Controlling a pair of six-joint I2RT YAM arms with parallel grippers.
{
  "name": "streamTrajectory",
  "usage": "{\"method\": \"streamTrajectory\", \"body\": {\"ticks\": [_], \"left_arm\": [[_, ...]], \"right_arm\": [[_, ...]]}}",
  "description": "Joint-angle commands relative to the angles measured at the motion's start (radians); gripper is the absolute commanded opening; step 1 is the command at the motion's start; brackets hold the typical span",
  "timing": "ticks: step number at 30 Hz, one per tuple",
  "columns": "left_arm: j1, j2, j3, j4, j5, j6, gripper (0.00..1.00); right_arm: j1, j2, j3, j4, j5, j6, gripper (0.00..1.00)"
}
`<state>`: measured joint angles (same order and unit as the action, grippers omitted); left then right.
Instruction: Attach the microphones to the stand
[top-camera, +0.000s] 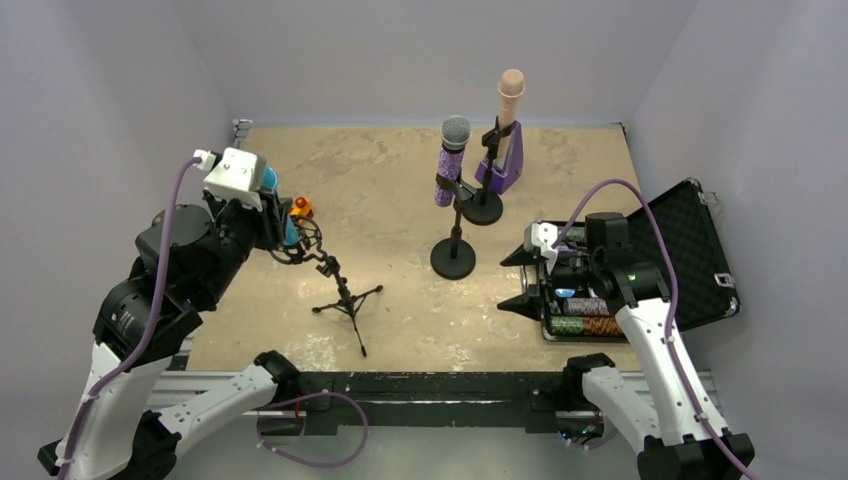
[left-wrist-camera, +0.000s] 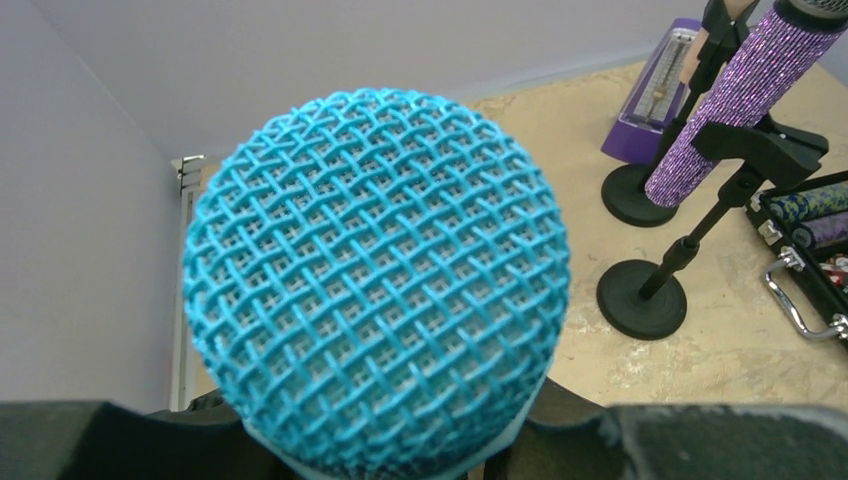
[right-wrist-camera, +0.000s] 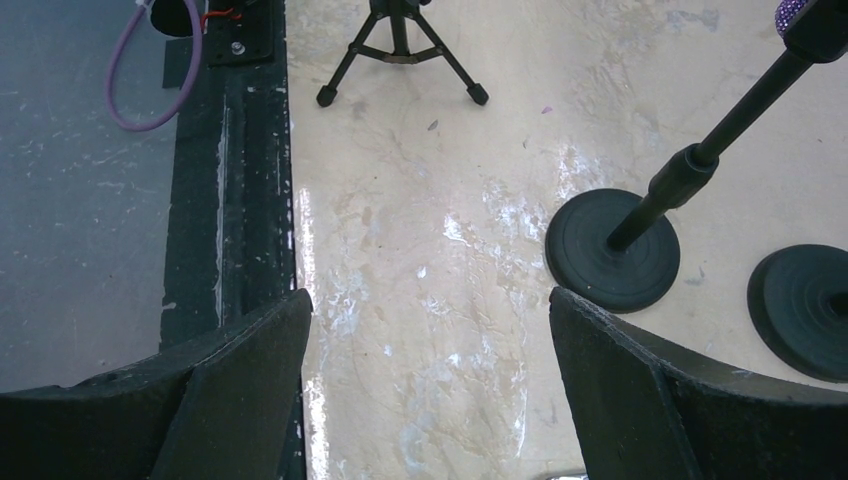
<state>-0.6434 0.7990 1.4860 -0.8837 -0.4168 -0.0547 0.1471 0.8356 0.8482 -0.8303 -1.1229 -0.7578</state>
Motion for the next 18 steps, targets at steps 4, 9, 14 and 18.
{"method": "streamTrajectory", "body": {"ticks": [4,9,14,18], "left_arm": [[0.045,-0.022,-0.077,0.063,0.035,0.003,0.00],[0.067,-0.057,-0.172,0.067,0.076,-0.061,0.00],[0.078,-0.092,-0.258,0.083,0.083,-0.106,0.00],[0.082,-0.098,-0.314,0.095,0.096,-0.142,0.00]], "right_arm": [[-0.010,0.004,-0.002,-0.002,-0.046,-0.023,0.91],[-0.010,0.006,-0.003,-0.006,-0.047,-0.026,0.91],[-0.011,0.013,-0.002,-0.011,-0.051,-0.030,0.91],[-0.011,0.017,0.000,-0.017,-0.051,-0.035,0.91]]}}
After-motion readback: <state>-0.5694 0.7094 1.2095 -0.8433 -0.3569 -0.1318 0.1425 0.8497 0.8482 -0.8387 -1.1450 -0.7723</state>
